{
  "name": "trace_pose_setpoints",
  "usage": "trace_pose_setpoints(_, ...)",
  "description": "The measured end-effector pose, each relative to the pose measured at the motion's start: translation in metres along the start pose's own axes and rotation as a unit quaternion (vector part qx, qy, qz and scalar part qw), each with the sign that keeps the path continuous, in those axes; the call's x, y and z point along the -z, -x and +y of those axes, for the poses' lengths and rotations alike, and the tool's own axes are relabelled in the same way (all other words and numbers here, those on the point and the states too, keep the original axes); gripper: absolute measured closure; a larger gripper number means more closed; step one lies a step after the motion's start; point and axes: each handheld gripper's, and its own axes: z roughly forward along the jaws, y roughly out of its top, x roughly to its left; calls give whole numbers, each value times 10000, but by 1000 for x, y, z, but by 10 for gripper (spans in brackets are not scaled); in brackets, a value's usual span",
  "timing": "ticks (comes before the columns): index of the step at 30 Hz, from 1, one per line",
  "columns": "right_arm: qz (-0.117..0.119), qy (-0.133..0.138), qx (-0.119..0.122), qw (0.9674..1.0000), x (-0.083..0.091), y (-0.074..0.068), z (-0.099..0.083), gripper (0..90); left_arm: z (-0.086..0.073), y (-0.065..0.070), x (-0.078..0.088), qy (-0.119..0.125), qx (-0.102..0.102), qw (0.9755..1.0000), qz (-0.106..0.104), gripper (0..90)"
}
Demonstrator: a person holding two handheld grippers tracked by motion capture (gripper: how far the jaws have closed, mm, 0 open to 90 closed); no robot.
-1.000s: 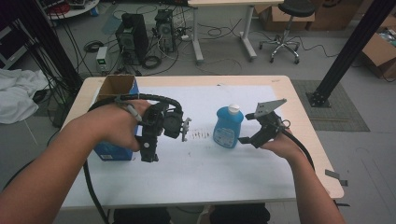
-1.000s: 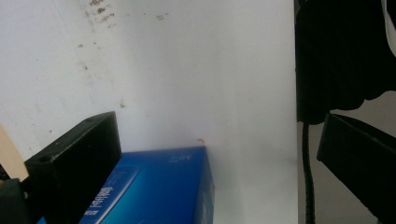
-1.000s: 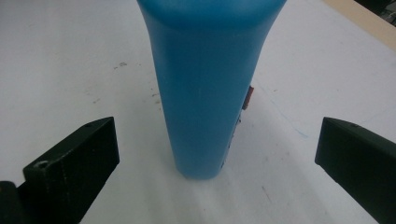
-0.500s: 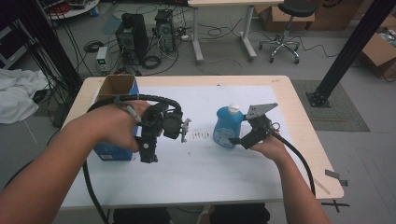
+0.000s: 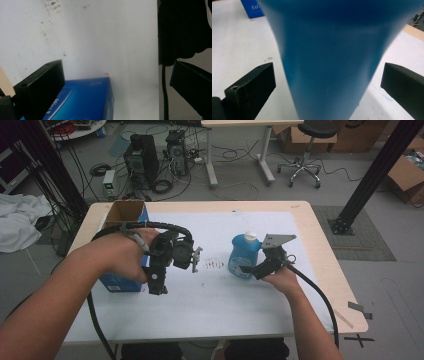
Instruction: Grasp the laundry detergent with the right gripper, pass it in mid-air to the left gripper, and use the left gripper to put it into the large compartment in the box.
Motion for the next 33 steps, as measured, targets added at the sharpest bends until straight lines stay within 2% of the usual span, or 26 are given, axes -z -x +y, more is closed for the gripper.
trace_pose_setpoints(10,-119,236,-51,9996,-5,-1,-2,0,-2,-1,-1,-15,31,10000,7,3)
trace_pose_setpoints(15,-121,256,-58,9996,-6,-2,-4,0,-2,0,-1,25,11,10000,24,3)
trace_pose_setpoints(23,-173,332,-17,9993,-6,-4,-6,64,-1,-1,-2,2,37,10000,-14,3)
trace_pose_setpoints(24,-177,332,-17,9993,-6,-4,-6,77,-1,-1,-2,6,-5,10000,9,3)
trace_pose_setpoints(25,-187,304,-11,9994,-6,-4,-7,126,-1,-1,-2,12,35,10000,-14,3)
trace_pose_setpoints(30,-164,316,-12,9994,-7,-3,-8,144,-2,-1,-1,35,15,10000,48,3)
trace_pose_setpoints(33,-167,328,-24,9993,-7,-3,-8,146,-2,-1,-1,-2,53,10000,5,3)
